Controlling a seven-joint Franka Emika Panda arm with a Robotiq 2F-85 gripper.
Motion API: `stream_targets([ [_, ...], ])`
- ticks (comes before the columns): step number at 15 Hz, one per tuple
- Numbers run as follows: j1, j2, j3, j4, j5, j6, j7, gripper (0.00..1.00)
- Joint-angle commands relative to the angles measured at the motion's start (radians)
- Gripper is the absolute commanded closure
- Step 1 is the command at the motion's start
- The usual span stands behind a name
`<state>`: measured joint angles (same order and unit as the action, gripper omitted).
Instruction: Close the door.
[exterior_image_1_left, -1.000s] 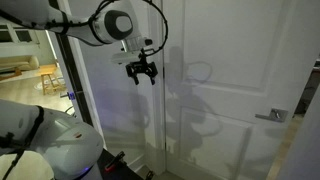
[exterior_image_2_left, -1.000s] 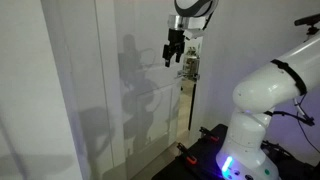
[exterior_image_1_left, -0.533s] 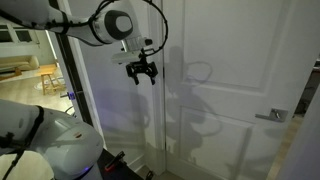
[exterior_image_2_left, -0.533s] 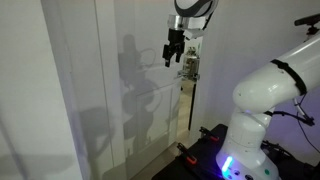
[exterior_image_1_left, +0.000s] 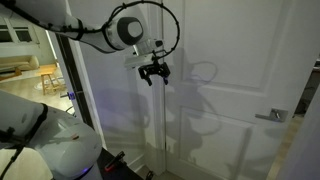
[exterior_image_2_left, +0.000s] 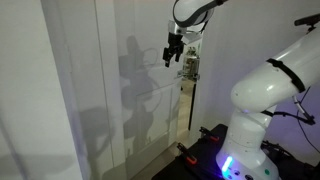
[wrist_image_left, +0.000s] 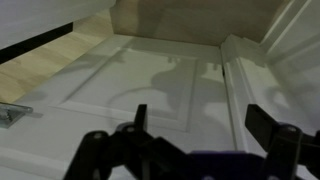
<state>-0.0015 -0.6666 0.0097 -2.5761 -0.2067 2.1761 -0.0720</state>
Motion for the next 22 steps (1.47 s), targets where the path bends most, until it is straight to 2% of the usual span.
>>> stream_targets([
  [1,-0.057,0.104,-0.035,0.025,-0.081,0.146,-0.026,0.0],
  [4,-0.096,0.186,-0.086,0.032,-0.15,0.293,-0.095,0.0],
  [6,-0.106,0.242,-0.136,0.04,-0.176,0.387,-0.192,0.0],
  [9,-0.109,0.327,-0.225,0.072,-0.186,0.518,-0.381,0.0],
  [13,-0.068,0.443,-0.367,0.136,-0.109,0.662,-0.695,0.0],
  [16,0.05,0.504,-0.518,0.176,0.022,0.72,-0.945,0.0],
  [22,0.394,0.532,-0.857,0.23,0.333,0.719,-1.455,0.0],
])
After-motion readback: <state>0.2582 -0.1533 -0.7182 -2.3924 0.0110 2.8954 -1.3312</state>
